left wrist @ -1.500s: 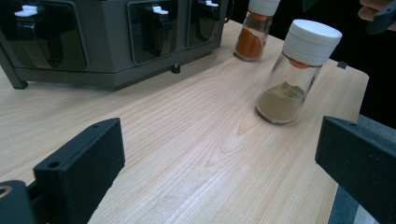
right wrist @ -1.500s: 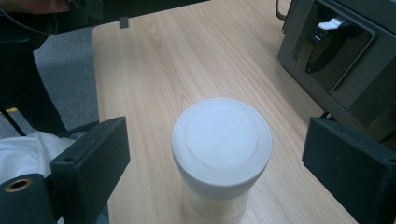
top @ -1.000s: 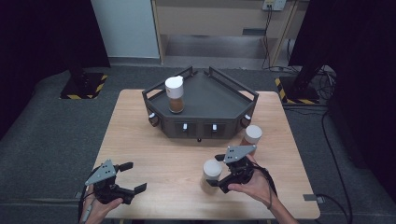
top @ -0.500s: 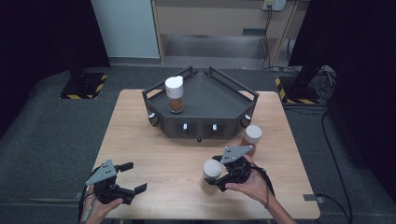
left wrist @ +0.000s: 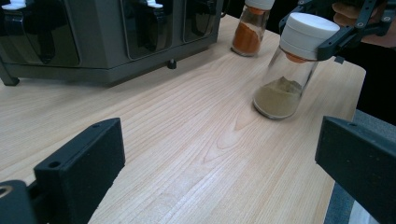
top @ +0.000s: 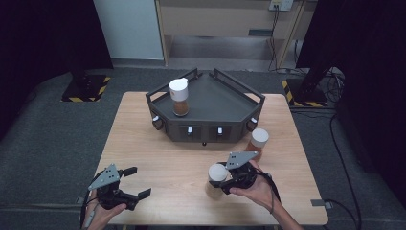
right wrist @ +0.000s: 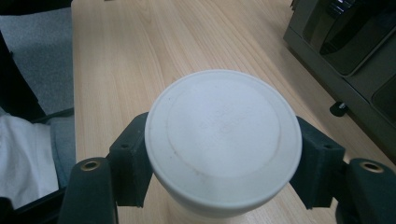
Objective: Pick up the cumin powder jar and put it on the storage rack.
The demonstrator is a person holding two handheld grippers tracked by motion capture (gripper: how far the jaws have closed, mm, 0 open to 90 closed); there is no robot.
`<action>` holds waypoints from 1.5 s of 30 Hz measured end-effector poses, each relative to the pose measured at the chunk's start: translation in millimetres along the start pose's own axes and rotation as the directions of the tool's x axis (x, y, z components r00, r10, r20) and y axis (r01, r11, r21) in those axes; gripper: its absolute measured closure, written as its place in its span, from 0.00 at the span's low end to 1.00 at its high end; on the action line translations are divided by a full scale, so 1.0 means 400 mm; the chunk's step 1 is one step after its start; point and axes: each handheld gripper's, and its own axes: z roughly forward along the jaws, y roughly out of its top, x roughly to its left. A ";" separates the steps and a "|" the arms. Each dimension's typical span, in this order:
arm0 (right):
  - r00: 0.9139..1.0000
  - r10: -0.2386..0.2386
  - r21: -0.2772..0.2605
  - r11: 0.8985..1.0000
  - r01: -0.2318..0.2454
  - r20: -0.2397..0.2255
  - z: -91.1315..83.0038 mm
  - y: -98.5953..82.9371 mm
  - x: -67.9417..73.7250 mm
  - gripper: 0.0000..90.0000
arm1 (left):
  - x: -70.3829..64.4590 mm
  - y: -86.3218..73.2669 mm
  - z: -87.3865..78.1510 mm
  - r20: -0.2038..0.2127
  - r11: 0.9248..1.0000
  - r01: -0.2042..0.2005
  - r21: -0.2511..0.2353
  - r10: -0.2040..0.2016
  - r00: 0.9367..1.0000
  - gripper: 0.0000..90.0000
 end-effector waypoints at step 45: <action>0.999 -0.021 0.015 1.000 0.021 -0.038 -0.062 0.119 -0.046 0.38 | 0.000 0.004 0.003 0.009 1.000 -0.009 0.017 0.009 1.000 0.00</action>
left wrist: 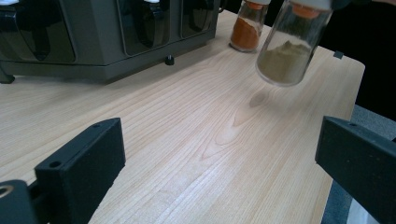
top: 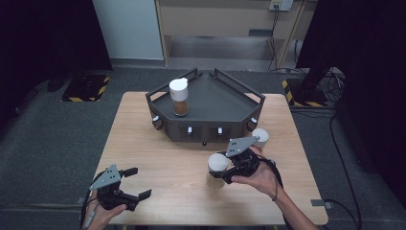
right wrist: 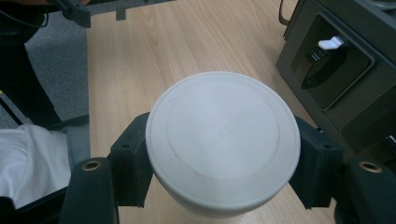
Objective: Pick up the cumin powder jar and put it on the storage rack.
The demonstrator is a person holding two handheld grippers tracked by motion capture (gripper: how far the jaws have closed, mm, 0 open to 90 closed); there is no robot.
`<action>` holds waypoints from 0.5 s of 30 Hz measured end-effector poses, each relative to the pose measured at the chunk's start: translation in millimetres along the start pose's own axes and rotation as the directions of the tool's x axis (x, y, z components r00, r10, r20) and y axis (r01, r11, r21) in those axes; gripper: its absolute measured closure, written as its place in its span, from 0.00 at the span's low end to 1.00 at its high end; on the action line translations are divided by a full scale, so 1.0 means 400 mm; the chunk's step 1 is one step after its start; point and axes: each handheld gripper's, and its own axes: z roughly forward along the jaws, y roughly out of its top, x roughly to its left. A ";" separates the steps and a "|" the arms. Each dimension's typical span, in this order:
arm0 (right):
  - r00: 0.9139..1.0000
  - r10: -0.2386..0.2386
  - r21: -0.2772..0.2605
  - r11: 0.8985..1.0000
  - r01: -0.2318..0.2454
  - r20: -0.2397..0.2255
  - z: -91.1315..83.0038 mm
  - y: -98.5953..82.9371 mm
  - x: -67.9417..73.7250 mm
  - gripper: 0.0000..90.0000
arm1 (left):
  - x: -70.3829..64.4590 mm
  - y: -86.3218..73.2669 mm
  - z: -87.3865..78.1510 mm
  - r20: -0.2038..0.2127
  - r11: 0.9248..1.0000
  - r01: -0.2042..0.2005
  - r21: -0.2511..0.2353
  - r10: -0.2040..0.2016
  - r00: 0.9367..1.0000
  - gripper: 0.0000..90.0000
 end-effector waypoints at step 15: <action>1.000 -0.013 0.017 1.000 0.013 0.013 -0.055 0.099 -0.023 0.38 | 0.000 0.001 0.002 0.001 1.000 0.004 0.004 -0.004 1.000 0.00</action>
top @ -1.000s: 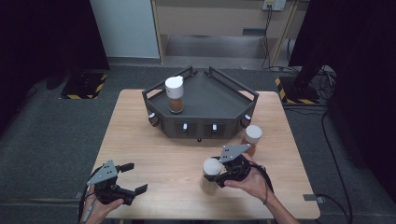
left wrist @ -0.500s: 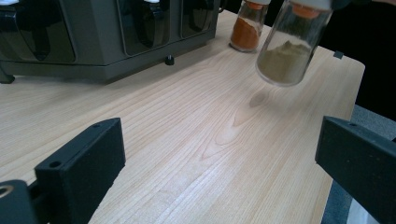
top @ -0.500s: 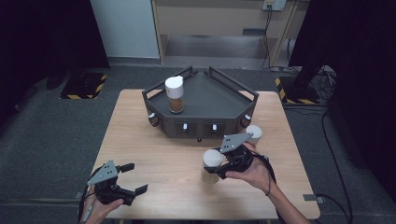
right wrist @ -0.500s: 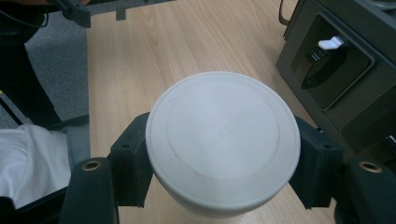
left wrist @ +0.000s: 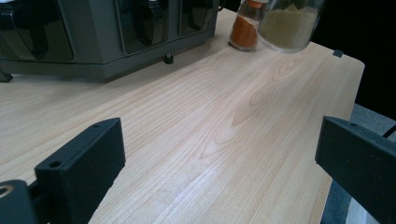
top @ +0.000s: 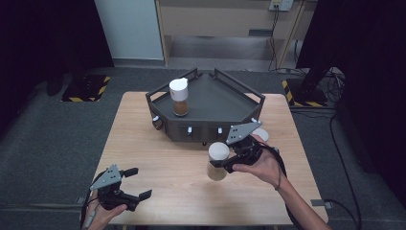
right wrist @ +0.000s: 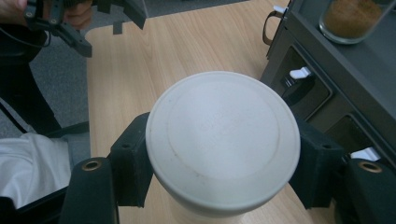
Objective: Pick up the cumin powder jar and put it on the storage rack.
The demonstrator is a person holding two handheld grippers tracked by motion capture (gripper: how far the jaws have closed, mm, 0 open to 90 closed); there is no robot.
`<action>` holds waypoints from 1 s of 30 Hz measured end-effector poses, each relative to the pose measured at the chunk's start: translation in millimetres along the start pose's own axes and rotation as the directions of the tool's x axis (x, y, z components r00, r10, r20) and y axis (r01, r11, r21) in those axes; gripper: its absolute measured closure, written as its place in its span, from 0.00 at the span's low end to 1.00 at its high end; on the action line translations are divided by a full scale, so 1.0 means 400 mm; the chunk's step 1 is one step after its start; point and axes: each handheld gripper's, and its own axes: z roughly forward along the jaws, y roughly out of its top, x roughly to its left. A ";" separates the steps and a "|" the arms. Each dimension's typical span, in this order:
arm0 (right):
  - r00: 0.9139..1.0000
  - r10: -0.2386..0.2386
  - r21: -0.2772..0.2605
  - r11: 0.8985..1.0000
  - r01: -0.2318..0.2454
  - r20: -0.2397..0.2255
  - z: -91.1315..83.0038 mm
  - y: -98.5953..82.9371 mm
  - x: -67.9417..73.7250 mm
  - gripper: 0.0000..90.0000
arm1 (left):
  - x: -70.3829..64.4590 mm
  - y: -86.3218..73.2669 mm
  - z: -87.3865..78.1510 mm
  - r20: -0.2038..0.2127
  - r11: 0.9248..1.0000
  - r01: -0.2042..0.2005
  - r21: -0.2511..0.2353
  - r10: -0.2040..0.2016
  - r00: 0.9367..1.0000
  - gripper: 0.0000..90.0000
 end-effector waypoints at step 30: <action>0.997 0.041 0.024 0.999 -0.043 0.060 -0.056 0.182 -0.093 0.38 | 0.004 -0.001 0.000 0.003 1.000 0.012 0.002 -0.012 1.000 0.00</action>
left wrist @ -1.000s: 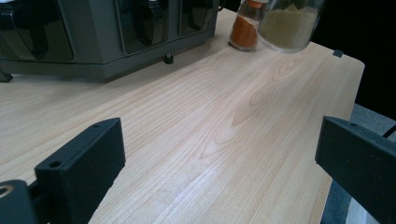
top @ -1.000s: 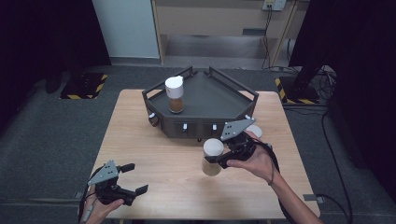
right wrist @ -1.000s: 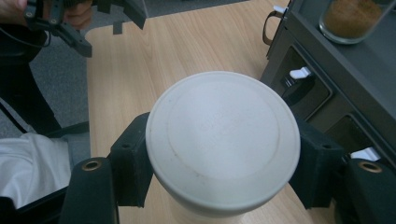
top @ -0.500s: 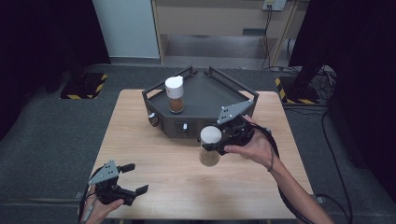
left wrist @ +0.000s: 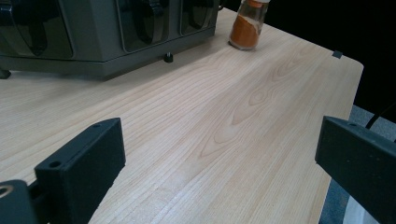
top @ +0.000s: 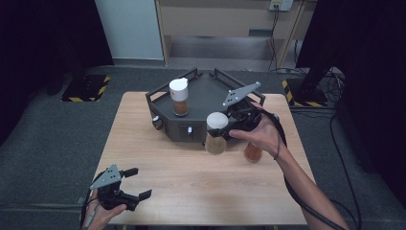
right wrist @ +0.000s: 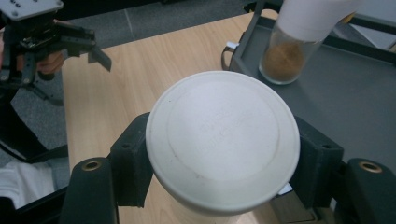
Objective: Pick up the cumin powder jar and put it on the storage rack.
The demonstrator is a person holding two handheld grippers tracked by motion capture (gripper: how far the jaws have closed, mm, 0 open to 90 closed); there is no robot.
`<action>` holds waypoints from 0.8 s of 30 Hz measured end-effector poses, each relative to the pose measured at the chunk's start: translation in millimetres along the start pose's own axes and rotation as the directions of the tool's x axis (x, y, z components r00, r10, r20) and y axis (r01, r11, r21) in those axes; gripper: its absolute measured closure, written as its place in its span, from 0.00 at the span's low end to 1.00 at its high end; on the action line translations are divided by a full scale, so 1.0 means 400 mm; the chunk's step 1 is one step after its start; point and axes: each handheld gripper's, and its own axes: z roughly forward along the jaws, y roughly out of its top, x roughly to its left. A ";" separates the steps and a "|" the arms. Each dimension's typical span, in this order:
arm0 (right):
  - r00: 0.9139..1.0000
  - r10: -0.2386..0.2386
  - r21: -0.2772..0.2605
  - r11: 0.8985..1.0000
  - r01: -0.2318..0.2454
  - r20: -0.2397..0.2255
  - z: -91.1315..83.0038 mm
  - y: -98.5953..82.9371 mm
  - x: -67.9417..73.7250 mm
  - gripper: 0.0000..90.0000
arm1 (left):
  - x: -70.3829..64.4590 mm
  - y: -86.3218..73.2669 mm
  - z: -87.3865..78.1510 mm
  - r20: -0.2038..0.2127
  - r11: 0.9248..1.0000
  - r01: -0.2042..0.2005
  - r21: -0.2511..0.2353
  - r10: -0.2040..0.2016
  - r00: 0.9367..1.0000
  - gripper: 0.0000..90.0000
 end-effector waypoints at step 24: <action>0.992 0.059 -0.001 0.998 -0.060 0.113 0.019 0.112 -0.040 0.38 | 0.001 0.001 0.001 0.008 1.000 -0.003 0.004 0.003 1.000 0.00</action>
